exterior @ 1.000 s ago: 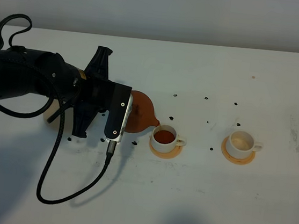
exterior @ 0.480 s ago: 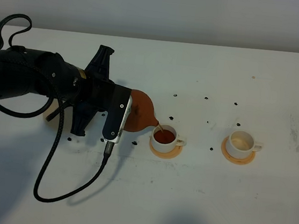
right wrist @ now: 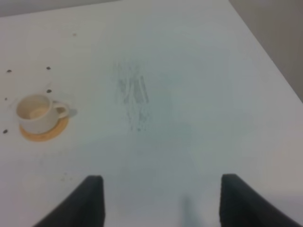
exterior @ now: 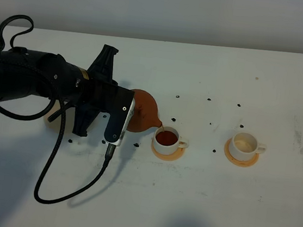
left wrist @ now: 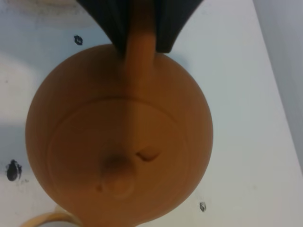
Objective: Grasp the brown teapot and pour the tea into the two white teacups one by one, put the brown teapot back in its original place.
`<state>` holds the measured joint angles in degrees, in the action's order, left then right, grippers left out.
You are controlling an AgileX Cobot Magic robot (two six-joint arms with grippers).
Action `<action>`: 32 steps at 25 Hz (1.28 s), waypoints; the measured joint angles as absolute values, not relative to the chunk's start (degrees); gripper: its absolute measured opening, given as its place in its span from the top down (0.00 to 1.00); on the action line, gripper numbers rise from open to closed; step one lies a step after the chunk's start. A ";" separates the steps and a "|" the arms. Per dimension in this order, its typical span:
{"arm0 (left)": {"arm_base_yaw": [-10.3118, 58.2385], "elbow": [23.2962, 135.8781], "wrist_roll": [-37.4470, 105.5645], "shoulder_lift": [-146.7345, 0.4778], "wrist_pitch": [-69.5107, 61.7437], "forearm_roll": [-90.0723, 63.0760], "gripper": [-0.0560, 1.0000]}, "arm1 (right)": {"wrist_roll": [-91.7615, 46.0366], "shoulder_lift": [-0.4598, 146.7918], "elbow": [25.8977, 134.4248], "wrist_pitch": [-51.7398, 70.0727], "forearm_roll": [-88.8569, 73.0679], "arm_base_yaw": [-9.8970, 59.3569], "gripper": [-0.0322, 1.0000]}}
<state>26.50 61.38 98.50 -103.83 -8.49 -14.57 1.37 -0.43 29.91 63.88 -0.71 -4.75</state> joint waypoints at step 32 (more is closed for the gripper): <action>26.56 61.38 101.43 -103.83 -8.01 -13.37 0.88 | 1.37 -0.43 29.91 63.88 -0.71 -4.75 0.47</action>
<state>26.56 61.38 101.43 -103.83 -8.01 -13.37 1.37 -0.43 29.91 63.88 -0.71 -4.75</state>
